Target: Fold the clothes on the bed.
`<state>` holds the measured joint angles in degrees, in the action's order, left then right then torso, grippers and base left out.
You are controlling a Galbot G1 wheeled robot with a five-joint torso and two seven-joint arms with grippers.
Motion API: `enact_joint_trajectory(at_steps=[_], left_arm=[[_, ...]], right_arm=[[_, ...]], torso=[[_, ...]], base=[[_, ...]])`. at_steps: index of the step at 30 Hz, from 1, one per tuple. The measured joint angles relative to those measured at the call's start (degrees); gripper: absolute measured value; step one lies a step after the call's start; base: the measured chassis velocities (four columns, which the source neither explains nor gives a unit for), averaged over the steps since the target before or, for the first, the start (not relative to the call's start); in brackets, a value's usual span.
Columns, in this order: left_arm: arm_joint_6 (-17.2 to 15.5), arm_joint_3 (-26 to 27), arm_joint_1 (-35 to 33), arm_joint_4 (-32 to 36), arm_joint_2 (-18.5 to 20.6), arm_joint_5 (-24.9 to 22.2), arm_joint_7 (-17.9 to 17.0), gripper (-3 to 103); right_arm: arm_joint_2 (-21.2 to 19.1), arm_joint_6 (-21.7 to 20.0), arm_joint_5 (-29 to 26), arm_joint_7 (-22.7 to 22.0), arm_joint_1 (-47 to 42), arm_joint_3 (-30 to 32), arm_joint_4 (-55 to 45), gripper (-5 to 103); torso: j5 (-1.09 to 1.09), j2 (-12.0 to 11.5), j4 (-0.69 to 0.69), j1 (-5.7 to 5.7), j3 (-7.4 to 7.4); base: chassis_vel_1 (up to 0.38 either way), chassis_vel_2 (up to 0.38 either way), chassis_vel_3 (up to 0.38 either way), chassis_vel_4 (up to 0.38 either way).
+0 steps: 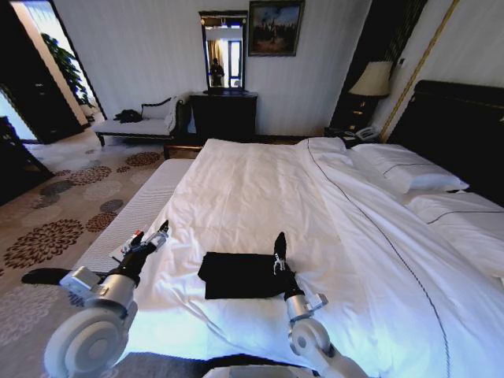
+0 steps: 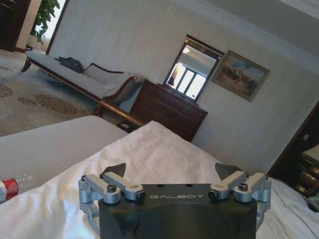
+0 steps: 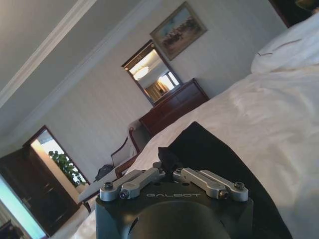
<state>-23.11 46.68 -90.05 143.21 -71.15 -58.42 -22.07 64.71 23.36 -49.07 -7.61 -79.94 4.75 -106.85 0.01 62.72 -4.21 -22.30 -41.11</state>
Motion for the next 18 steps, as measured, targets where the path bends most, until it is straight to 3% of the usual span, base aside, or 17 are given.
enact_joint_trajectory(at_steps=[11,18], left_arm=[[-0.27,-1.73,1.71,0.03,0.76,0.05,-0.18,100],[-0.33,-0.94,2.02,0.06,1.14,-0.06,-0.19,100]], right_arm=[[-7.19,-0.88,2.65,1.12,1.65,1.18,-0.39,2],[-9.08,-0.93,9.76,3.33,2.83,-0.04,-0.96,2]], torso=[[-0.01,0.0,0.0,-0.01,0.0],[0.0,0.0,0.0,0.0,0.0]], base=[[0.0,0.0,0.0,0.0],[0.0,0.0,0.0,0.0]])
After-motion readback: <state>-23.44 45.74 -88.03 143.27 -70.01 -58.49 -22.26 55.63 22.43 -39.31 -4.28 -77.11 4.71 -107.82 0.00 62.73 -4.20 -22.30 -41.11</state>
